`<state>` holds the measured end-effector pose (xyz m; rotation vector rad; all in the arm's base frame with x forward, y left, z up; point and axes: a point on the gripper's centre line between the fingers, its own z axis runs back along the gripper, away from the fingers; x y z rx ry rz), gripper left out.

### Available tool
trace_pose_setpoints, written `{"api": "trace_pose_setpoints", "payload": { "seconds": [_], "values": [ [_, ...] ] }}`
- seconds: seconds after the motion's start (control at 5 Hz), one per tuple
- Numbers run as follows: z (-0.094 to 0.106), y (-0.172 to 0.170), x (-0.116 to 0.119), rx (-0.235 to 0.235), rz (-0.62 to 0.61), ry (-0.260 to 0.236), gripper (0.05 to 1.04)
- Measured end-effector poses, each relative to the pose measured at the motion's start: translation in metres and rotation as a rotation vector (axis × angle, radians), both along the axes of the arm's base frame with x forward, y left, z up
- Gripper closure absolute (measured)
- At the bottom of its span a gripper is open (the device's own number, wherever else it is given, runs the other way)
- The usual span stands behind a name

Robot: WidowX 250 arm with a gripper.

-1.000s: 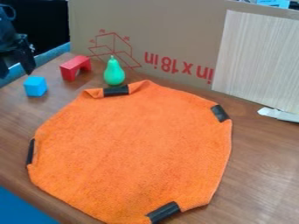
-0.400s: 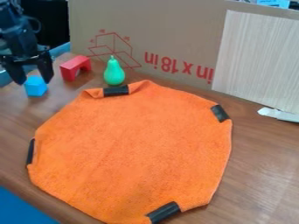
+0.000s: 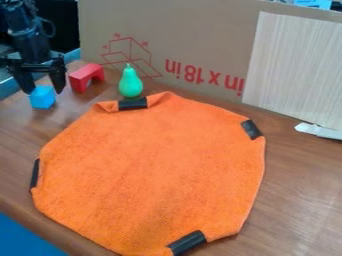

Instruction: Put the blue block on the right edge of the cloth

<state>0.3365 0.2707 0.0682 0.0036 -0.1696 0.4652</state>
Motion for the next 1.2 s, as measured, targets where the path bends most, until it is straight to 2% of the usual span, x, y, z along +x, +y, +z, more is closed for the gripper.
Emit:
{"api": "trace_pose_setpoints", "payload": {
  "seconds": [0.2, 0.4, 0.6, 0.8, 1.0, 1.2],
  "values": [
    [-0.014, 0.003, -0.001, -0.004, 0.013, 0.032, 0.083],
    [-0.011, 0.007, 0.000, 0.007, 0.029, 0.037, 0.083],
    [-0.017, 0.009, -0.002, 0.007, 0.022, 0.056, 0.130],
    [-0.018, 0.007, -0.001, -0.004, 0.013, 0.049, 0.424],
    [-0.020, 0.000, -0.007, -0.037, -0.005, 0.046, 0.561],
    [-0.013, -0.015, -0.016, -0.071, -0.047, 0.037, 0.562]
  ]
}}
